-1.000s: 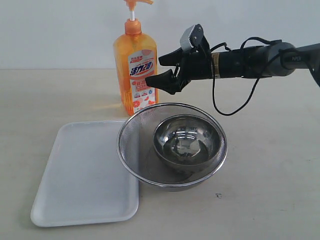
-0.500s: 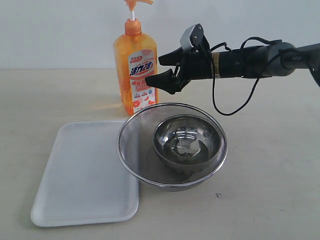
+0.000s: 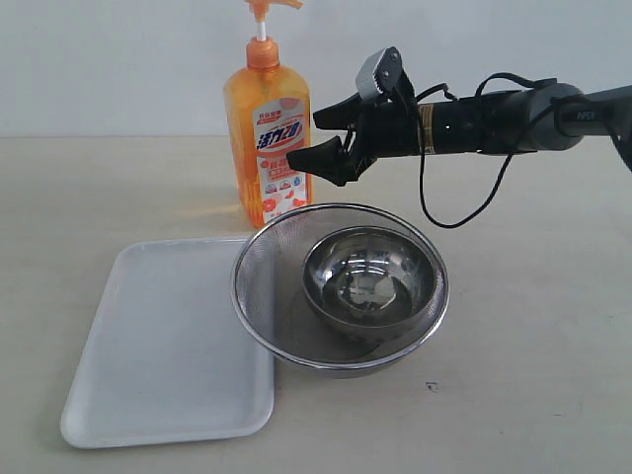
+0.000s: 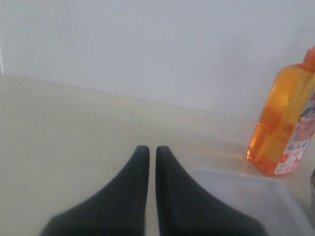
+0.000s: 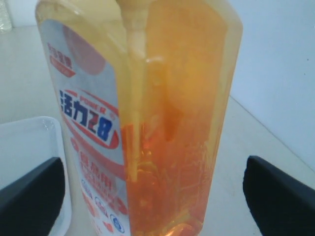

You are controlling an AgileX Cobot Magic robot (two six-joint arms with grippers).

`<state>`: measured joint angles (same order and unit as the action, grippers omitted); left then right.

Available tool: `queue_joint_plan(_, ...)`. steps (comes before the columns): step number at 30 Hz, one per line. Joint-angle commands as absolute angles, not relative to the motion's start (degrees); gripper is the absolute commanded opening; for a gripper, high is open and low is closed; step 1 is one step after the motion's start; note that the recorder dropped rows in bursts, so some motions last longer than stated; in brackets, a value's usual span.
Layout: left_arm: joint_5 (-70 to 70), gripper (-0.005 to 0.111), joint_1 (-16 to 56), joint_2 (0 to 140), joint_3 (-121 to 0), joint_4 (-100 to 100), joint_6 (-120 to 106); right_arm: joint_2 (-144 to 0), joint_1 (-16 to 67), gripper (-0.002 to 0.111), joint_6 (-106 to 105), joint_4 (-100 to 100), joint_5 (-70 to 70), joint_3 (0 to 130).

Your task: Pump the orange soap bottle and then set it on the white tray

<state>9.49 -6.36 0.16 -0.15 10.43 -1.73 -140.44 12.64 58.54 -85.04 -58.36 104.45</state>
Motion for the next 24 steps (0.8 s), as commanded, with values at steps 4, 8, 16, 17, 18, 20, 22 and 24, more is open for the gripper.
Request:
queue_joint_plan(4,2.7,0.005,-6.1,0.0,0.0,10.6,-1.8,-139.9,12.6,0.089,58.1,-84.6,-58.7,104.7)
queue_joint_plan(8,0.5,0.005,-6.1,0.0,0.0,12.9,0.4,-139.9,12.6,0.089,58.0,-84.6,-57.9,104.7)
queue_joint_plan(16,-0.6,0.005,-6.1,0.0,0.0,15.9,5.9,-139.9,12.6,0.089,58.0,-84.6,-54.5,104.7)
queue_joint_plan(17,-0.5,0.005,-6.1,0.0,0.0,15.9,6.8,-139.9,12.6,0.089,58.0,-84.6,-54.5,104.7)
queue_joint_plan(18,-0.6,0.005,-6.1,0.0,0.0,15.9,8.0,-139.9,12.6,0.089,58.0,-84.6,-54.5,104.7)
queue_joint_plan(20,-0.6,0.005,-6.1,0.0,0.0,15.9,8.5,-139.9,12.6,0.089,57.1,-84.6,-54.5,104.7)
queue_joint_plan(22,-1.4,0.008,-6.1,0.8,0.0,15.9,9.7,-139.9,12.6,0.089,56.6,-84.6,-54.5,104.7)
queue_joint_plan(24,-2.5,0.017,-6.1,1.8,0.0,15.9,12.2,-139.9,12.6,0.089,56.5,-84.6,-54.5,104.7)
